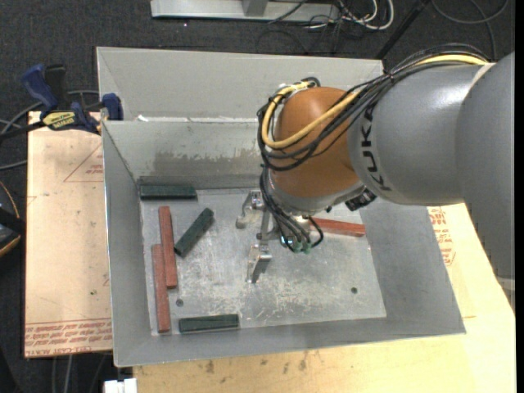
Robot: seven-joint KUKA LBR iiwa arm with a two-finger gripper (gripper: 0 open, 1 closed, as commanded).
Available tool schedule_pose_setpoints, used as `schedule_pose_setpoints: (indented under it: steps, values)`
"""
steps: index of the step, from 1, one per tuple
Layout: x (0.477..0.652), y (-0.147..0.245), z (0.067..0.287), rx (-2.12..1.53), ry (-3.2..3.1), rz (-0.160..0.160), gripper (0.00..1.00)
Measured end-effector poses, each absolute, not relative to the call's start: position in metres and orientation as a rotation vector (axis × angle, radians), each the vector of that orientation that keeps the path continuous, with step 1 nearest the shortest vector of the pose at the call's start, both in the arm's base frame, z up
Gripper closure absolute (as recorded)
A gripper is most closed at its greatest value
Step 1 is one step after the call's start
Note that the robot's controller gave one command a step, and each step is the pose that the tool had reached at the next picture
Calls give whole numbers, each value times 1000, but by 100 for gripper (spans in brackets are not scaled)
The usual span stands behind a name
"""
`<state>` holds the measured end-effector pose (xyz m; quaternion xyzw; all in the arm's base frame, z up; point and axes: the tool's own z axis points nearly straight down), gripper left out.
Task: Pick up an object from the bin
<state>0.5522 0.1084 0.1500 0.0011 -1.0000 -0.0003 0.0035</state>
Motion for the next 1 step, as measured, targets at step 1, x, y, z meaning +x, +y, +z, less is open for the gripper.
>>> schedule_pose_setpoints:
  steps: [1]
  values:
    - [554,108,154,0,-3141,-2,0]
